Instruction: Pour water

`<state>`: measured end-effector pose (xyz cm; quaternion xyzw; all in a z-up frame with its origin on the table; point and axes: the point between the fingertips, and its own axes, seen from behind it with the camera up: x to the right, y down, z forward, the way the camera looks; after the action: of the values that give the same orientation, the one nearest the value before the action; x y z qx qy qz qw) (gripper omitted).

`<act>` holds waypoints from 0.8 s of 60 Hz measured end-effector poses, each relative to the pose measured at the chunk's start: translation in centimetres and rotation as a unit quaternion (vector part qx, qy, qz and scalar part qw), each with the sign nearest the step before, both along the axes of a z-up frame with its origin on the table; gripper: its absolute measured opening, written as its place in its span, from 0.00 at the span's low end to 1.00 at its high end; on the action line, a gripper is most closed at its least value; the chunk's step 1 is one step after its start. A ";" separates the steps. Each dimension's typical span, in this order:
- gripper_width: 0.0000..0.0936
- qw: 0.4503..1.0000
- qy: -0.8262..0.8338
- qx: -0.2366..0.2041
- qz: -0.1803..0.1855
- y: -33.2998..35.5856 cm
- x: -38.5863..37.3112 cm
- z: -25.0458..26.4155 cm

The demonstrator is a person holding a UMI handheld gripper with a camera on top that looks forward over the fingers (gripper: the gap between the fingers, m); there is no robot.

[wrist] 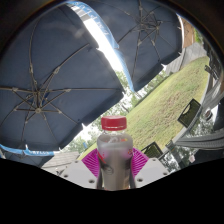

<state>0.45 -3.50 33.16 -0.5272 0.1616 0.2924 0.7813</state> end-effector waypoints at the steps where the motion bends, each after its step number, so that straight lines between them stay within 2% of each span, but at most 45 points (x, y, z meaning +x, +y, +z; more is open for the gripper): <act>1: 0.39 0.999 -0.028 -0.005 -0.020 0.5 0.6 -0.7; 4: 0.39 0.991 -0.108 -0.026 -0.073 2.1 2.9 -3.1; 6: 0.39 0.981 -0.155 -0.042 -0.109 1.1 6.0 -2.2; 15: 0.39 0.936 -0.273 -0.174 -0.136 7.5 9.8 -16.4; 21: 0.39 0.919 -0.290 -0.236 -0.125 8.7 12.5 -20.8; 27: 0.39 0.907 -0.314 -0.264 -0.094 8.9 13.0 -24.3; 28: 0.39 0.911 -0.319 -0.242 -0.099 10.1 12.9 -24.1; 31: 0.39 0.909 -0.336 -0.232 -0.087 9.0 12.9 -22.6; 34: 0.39 0.909 -0.334 -0.234 -0.084 8.8 12.2 -23.9; 40: 0.39 0.919 -0.307 -0.236 -0.076 8.6 12.6 -23.1; 41: 0.40 0.919 -0.308 -0.235 -0.077 6.8 12.2 -23.1; 44: 0.44 0.915 -0.318 -0.235 -0.075 9.4 12.7 -23.5; 48: 0.54 0.914 -0.324 -0.233 -0.078 8.0 12.7 -23.2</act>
<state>13.15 4.49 10.00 -0.7455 0.0035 -0.0027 0.6665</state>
